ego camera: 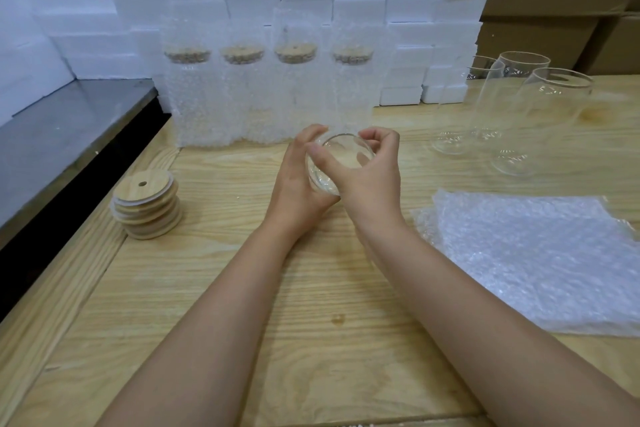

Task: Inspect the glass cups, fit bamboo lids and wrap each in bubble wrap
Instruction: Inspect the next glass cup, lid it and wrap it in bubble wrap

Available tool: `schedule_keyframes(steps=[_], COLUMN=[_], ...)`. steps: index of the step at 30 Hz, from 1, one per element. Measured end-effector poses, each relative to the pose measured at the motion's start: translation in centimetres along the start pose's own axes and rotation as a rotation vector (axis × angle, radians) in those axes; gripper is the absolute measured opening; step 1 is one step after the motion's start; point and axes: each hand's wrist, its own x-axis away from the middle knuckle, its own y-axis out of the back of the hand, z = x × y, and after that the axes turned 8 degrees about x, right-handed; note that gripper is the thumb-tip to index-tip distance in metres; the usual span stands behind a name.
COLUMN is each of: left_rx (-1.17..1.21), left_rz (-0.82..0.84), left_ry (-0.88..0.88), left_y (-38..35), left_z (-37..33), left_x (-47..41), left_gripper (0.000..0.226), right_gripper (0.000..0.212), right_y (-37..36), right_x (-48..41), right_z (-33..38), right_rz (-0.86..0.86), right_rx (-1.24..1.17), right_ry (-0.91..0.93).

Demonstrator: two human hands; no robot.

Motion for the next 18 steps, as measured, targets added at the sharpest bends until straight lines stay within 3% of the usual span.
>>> schedule_keyframes(steps=[8, 18], left_rx=[0.003, 0.098], left_rz=[-0.050, -0.055], left_ry=[0.090, 0.140], left_y=[0.3, 0.6], left_z=[-0.2, 0.4], left_x=[-0.2, -0.6], left_gripper=[0.077, 0.092], right_gripper=[0.079, 0.079], right_y=[-0.2, 1.0], right_x=[0.4, -0.3], right_z=[-0.8, -2.8], right_rz=[0.111, 0.323], right_rx=[0.155, -0.182], right_ry=[0.194, 0.222])
